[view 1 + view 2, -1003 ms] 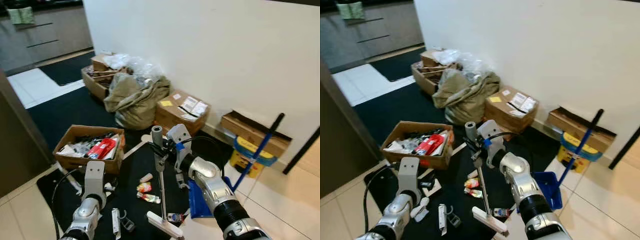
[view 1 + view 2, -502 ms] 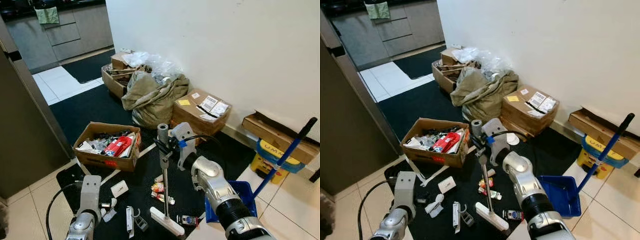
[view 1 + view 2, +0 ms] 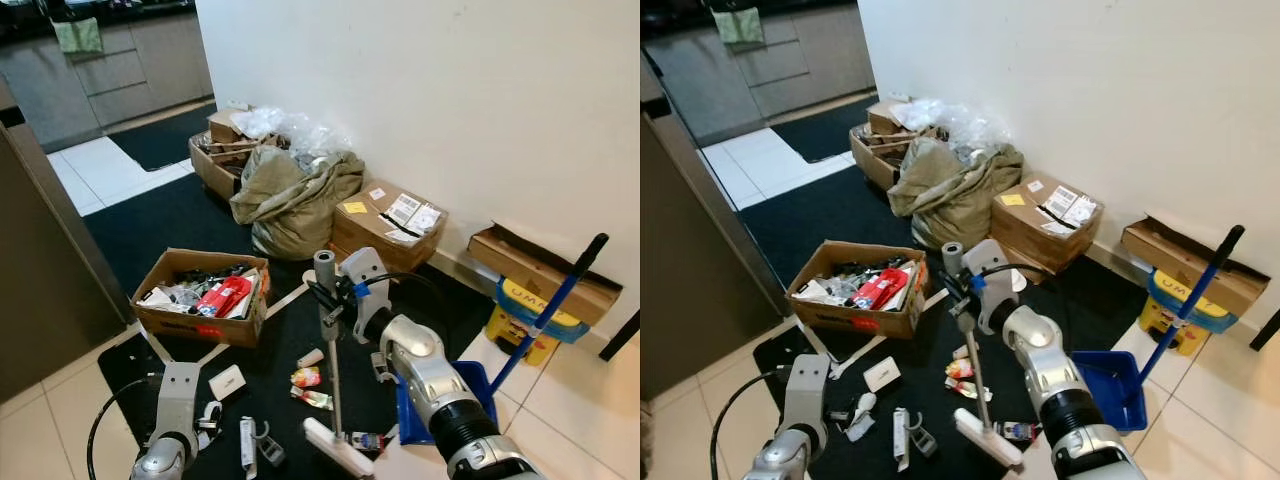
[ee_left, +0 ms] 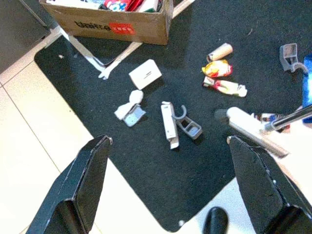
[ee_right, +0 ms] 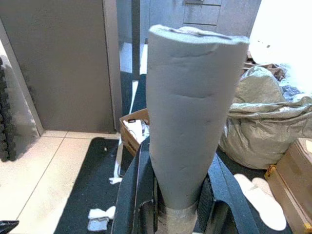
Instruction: Sweep floor
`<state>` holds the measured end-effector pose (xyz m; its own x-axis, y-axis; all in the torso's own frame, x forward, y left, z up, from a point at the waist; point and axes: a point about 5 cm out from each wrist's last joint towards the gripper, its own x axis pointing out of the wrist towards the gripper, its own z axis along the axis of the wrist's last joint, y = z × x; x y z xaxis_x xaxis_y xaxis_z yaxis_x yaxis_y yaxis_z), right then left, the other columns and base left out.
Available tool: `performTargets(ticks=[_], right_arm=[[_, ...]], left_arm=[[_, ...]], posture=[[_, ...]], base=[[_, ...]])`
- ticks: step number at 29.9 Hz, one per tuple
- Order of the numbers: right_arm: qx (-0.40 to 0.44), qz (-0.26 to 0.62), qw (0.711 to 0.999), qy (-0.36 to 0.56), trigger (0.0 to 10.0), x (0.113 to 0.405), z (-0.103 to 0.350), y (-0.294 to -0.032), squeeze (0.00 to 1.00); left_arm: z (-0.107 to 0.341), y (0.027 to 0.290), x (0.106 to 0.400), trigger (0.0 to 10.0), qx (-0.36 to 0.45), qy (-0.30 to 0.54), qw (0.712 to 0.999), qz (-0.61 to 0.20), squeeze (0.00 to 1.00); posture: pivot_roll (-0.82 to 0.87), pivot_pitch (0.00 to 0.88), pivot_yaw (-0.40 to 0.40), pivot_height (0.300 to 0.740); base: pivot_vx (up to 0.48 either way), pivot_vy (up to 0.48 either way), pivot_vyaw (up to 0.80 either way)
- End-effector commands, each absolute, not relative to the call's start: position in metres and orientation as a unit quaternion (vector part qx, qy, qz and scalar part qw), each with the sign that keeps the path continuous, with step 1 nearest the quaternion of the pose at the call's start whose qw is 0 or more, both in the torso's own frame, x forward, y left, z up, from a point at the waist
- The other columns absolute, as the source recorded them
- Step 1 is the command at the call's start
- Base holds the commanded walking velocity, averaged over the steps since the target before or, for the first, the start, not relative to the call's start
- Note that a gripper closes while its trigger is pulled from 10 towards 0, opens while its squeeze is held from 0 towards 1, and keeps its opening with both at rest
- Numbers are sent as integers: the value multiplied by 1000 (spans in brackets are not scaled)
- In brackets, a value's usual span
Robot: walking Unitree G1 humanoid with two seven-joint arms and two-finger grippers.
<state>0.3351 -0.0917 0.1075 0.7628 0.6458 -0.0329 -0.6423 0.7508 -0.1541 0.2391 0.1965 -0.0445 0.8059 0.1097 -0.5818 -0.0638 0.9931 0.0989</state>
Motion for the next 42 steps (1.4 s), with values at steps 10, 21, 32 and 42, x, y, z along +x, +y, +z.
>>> performTargets(ticks=[10,21,32,42], right_arm=[[-83,347,934,-32,10000,335,113,-89,0],[-61,352,934,-19,10000,332,106,-80,0],[-73,260,963,-3,10000,338,96,-97,0],[72,172,981,55,10000,340,82,-103,0]], left_arm=[[-30,195,258,10000,37,274,960,45,0],[-28,196,260,10000,40,270,961,47,0],[-34,202,249,10000,54,276,958,54,0],[-36,209,242,10000,62,273,958,60,0]], posture=[[-106,0,19,740],[-104,0,19,740],[-98,11,12,740],[-92,93,10,740]], base=[[0,0,0],[0,0,0],[0,0,0],[0,0,0]])
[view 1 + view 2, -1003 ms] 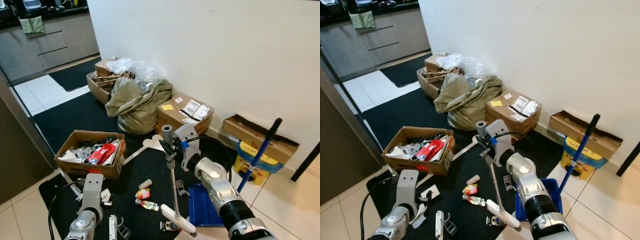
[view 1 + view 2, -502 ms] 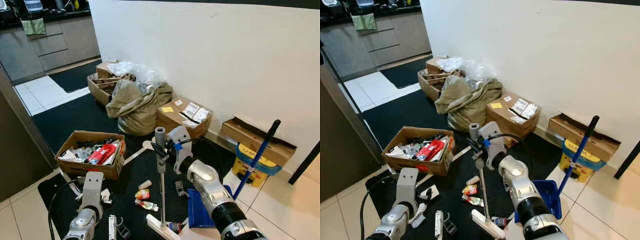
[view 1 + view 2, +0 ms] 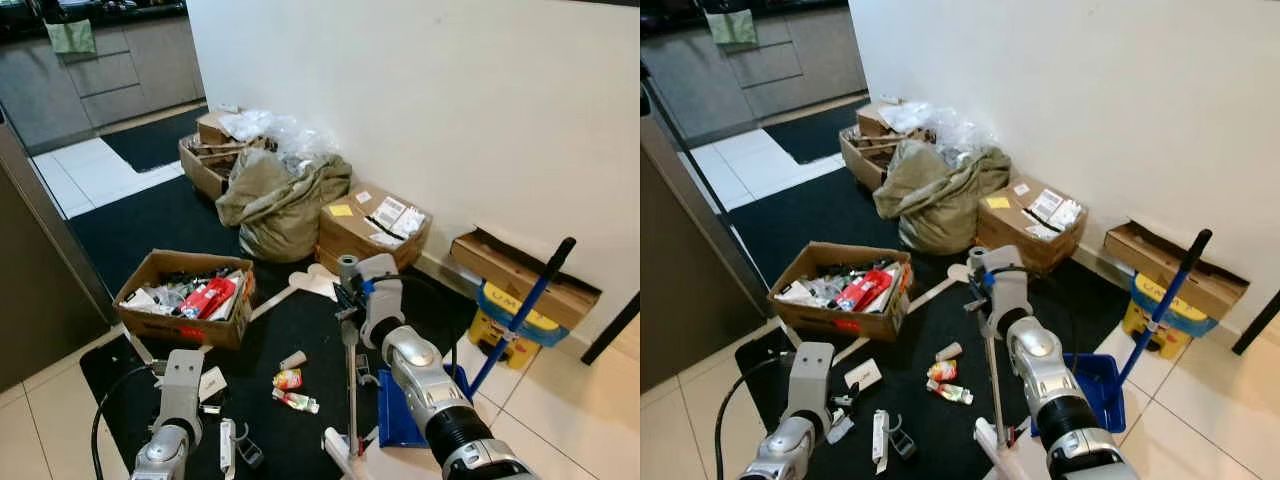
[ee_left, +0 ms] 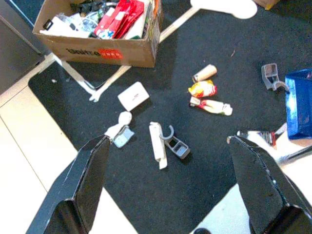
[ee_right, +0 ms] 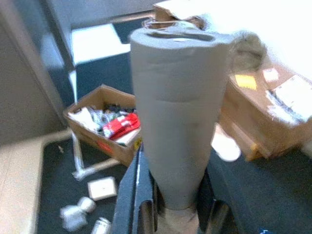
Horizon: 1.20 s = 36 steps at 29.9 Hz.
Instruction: Sweep floor
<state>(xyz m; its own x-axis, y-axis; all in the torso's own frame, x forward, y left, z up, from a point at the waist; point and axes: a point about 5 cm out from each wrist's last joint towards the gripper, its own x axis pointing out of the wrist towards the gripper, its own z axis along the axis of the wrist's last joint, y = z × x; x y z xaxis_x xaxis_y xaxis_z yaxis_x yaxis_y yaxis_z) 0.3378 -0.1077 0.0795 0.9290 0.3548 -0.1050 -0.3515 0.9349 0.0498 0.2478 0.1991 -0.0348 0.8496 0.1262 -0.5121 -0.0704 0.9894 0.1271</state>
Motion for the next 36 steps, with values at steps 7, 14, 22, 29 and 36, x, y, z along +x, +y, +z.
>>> performTargets(ticks=[7,14,22,29,36], right_arm=[[95,165,982,6,10000,340,92,-105,0],[51,162,985,-21,10000,342,99,-101,0],[-22,143,988,-53,10000,340,100,-88,0],[-26,161,984,-71,10000,342,105,-80,0],[-27,166,980,-102,10000,345,115,-75,0]], left_arm=[[-42,221,229,10000,64,282,954,79,0],[-41,228,227,10000,68,275,955,85,0],[-35,225,232,10000,89,250,962,58,0],[-35,225,229,10000,103,243,964,42,0],[-31,226,232,10000,115,233,965,30,0]], posture=[[-82,138,10,740],[-68,184,11,740],[-30,267,-15,740],[-8,253,-9,740],[9,256,-4,740]], base=[[0,0,0],[0,0,0],[0,0,0],[0,0,0],[0,0,0]])
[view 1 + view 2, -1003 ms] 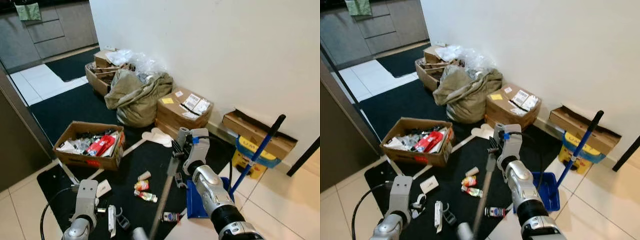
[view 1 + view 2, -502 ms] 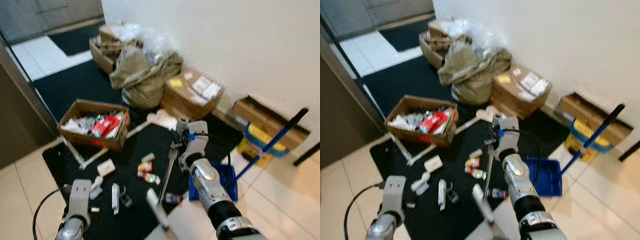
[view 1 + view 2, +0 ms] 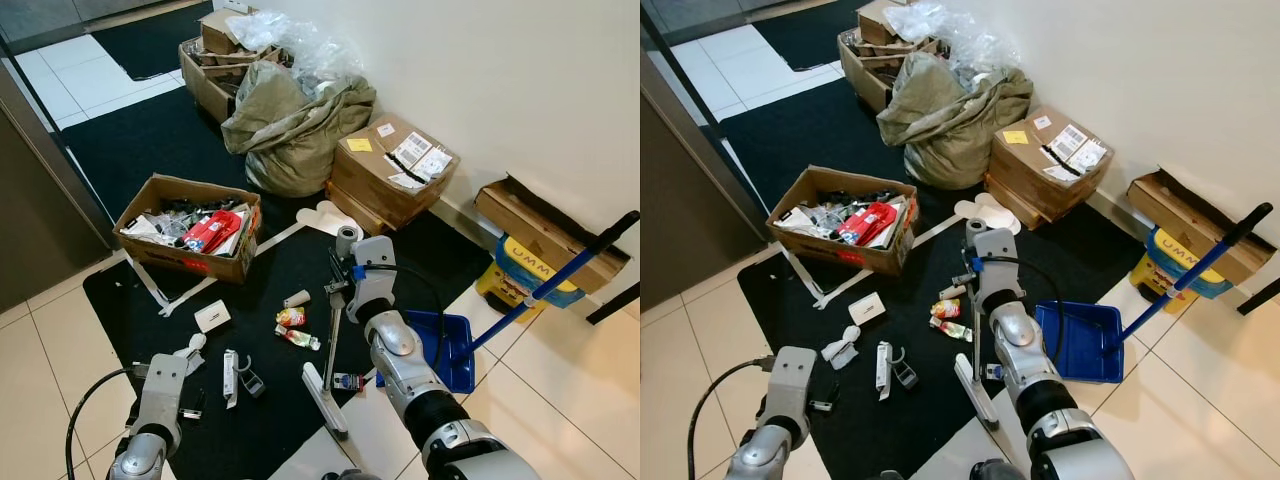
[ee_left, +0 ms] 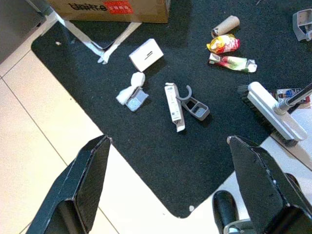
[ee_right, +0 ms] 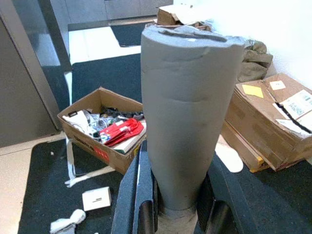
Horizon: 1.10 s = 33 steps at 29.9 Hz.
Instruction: Sweep floor
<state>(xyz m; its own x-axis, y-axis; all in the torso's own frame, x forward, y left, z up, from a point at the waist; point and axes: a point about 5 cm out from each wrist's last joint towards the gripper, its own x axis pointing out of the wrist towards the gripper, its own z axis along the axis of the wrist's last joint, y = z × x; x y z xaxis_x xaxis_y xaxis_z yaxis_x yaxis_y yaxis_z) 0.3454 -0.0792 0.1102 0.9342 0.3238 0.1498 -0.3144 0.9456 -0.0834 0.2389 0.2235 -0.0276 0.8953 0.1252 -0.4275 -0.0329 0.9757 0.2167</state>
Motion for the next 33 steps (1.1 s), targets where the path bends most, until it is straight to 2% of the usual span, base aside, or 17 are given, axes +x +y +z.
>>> performTargets(ticks=[1,11,19,24,27,33], right_arm=[[-42,175,977,-112,10000,343,115,-72,0],[-142,196,949,-203,10000,343,133,-71,0],[-182,197,935,-234,10000,344,140,-73,0],[-227,165,935,-216,10000,350,138,-83,0],[-274,104,939,-181,10000,359,132,-104,0],[-297,49,939,-167,10000,366,136,-122,0]], left_arm=[[-31,227,232,10000,118,230,965,28,0],[-26,231,232,10000,133,214,968,19,0],[-24,235,232,10000,137,206,969,21,0],[-23,236,231,10000,136,203,969,25,0],[-24,234,231,10000,133,203,970,25,0],[-24,232,232,10000,130,203,970,26,0]], posture=[[13,269,5,740],[35,312,0,740],[34,323,-7,740],[33,325,-9,740],[30,317,-16,740],[22,303,-22,740]], base=[[0,0,0],[0,0,0],[0,0,0],[0,0,0],[0,0,0],[0,0,0]])
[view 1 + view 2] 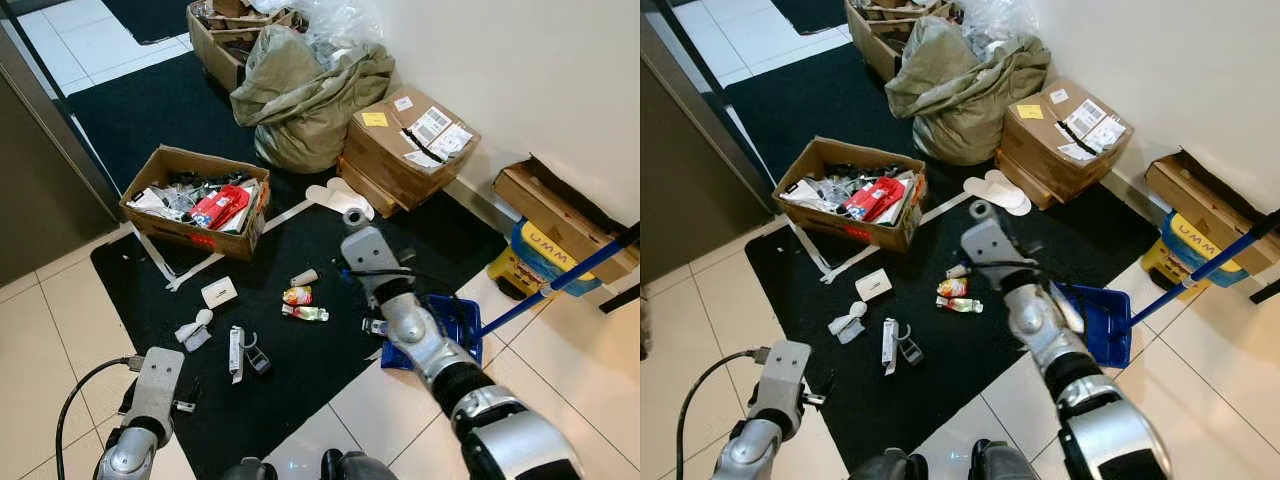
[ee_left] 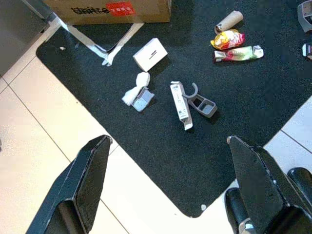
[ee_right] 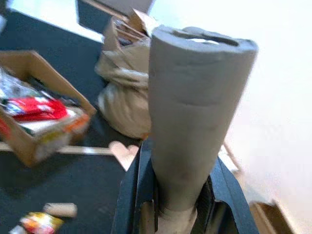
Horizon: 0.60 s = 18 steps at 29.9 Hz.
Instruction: Sweep floor
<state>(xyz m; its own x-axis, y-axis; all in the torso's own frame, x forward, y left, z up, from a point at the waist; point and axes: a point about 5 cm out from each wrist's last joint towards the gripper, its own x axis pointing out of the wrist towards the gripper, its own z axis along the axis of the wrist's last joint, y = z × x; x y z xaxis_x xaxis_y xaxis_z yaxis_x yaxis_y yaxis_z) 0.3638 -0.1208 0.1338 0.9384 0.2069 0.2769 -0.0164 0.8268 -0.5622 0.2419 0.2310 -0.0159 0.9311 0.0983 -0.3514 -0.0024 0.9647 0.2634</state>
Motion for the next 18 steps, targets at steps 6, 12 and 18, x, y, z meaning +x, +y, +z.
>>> performTargets(ticks=[6,12,18], right_arm=[[-254,-31,953,-160,10000,376,152,-144,0],[-74,-75,979,-174,10000,383,177,-146,0],[-59,-96,978,-174,10000,386,184,-146,0]], left_arm=[[-23,228,236,10000,125,202,971,26,0],[-22,221,242,10000,117,201,972,25,0],[-21,221,245,10000,117,205,971,28,0]], posture=[[9,281,-28,740],[-6,256,-29,740],[-11,239,-29,740]], base=[[0,0,0],[0,0,0],[0,0,0]])
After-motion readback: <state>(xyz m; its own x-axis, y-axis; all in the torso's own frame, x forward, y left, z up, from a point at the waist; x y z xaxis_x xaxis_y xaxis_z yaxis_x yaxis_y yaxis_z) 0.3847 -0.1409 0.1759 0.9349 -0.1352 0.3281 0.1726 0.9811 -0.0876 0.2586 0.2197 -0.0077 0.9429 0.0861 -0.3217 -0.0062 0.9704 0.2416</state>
